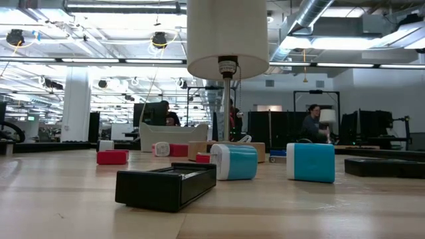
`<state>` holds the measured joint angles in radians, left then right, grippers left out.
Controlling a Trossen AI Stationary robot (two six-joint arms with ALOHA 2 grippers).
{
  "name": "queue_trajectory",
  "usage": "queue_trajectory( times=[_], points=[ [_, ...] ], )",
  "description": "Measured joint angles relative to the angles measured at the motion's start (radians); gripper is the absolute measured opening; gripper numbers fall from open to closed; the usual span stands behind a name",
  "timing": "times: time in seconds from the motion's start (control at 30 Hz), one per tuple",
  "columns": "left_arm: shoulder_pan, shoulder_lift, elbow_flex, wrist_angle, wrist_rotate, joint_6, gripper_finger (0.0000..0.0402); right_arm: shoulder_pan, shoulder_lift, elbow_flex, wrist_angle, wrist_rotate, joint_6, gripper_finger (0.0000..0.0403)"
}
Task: Pick & Place Office items
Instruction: Put the right red charger adapter into the gray bin
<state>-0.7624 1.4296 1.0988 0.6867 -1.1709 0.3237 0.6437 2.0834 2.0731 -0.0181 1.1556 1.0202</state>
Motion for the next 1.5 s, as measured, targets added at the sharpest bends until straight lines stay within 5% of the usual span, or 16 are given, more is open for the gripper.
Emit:
queue_trajectory(
  times=[0.33, 0.57, 0.97, 1.3, 1.5],
  points=[
    [0.003, -0.029, 0.008, 0.059, -0.111, 0.01, 0.0118, 0.04, 0.01, -0.006, -0.016, -0.03, -0.007, 0.0229],
    [-0.014, -0.074, 0.004, 0.036, -0.104, 0.074, 0.0118, 0.061, 0.003, -0.003, -0.012, 0.062, -0.01, 0.023],
    [-0.166, -0.169, 0.001, -0.087, -0.397, 0.225, 0.0118, 0.194, 0.002, -0.002, -0.01, 0.214, -0.008, 0.0223],
    [-0.24, -0.354, -0.096, -0.117, -0.402, -0.004, 0.0118, 0.331, 0.001, -0.002, -0.011, 0.413, 0.009, 0.0203],
    [-0.123, -0.457, -0.141, -0.119, -0.31, -0.071, 0.0118, 0.333, 0.0, -0.002, -0.004, 0.416, -0.007, 0.0195]
  ],
)
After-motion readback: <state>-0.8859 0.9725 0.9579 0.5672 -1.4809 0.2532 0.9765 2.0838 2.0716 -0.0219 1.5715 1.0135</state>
